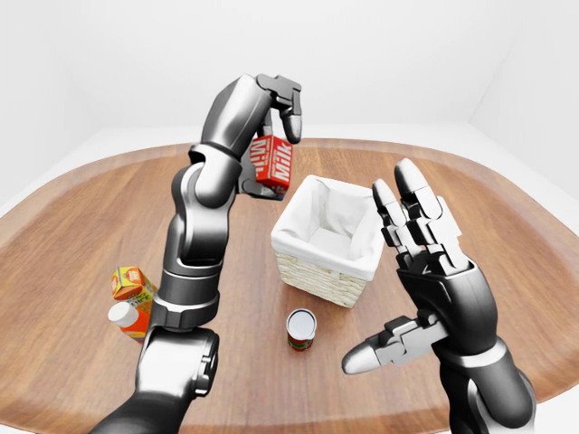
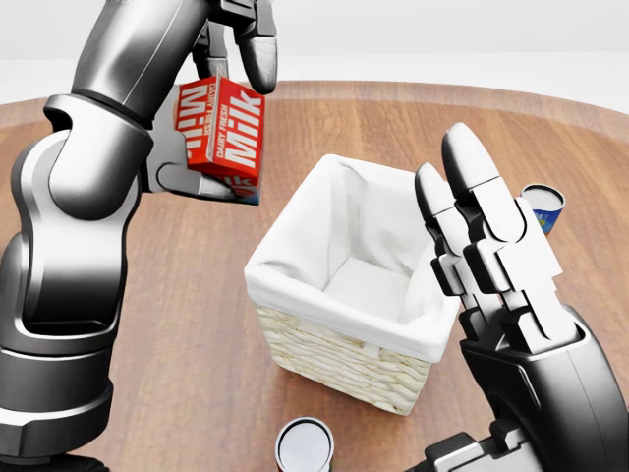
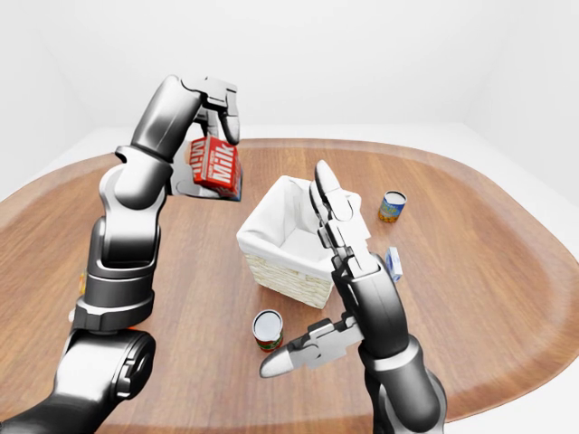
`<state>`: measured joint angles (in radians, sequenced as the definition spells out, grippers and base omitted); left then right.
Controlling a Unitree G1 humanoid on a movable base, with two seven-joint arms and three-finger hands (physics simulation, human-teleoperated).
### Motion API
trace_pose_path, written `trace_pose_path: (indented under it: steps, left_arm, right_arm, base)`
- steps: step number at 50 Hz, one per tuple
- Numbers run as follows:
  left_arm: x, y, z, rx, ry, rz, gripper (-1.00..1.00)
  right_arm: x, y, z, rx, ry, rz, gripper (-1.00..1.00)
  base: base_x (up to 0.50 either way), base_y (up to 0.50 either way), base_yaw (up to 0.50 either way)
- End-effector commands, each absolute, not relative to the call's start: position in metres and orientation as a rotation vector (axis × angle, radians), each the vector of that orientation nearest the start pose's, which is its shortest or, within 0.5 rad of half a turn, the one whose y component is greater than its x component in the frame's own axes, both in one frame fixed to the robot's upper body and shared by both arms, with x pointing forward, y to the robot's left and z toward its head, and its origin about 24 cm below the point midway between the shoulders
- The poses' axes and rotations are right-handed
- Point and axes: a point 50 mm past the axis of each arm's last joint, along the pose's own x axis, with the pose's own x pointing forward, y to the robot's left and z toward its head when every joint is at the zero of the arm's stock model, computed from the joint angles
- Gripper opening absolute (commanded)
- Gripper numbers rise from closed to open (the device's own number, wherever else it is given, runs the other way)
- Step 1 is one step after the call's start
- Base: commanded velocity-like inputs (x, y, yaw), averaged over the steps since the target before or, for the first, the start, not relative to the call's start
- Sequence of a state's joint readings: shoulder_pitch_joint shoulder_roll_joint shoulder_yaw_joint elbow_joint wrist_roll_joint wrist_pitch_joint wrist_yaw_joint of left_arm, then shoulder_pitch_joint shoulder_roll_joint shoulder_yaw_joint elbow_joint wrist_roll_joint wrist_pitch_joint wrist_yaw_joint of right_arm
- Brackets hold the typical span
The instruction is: Pick the milk and place it in the basket.
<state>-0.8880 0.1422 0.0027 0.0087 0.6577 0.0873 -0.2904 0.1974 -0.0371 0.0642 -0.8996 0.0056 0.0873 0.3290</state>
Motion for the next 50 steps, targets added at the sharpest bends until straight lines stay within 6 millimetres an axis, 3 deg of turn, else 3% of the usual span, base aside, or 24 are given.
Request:
trace_pose_path:
  steps: [1, 25, 38, 50]
  left_arm:
    - [0.332, 0.087, 0.29, 0.804, -0.72, -0.111, -1.0]
    - [0.34, 0.065, 0.289, 0.736, -0.714, -0.154, -1.0]
    - [0.359, 0.059, 0.267, 0.685, -0.604, -0.176, -1.0]
    - [0.369, 0.048, 0.259, 0.681, -0.551, -0.195, -1.0]
  right_arm:
    - [0.169, -0.132, 0.187, -0.122, -0.606, 0.344, 1.0]
    - [0.168, -0.131, 0.187, -0.122, -0.607, 0.347, 1.0]
    - [0.168, -0.131, 0.187, -0.123, -0.605, 0.349, 1.0]
    - [0.168, -0.131, 0.186, -0.122, -0.602, 0.351, 1.0]
  base:
    - [0.0, 0.0, 0.0]
    - [0.0, 0.0, 0.0]
    - [0.0, 0.0, 0.0]
    - [0.0, 0.0, 0.0]
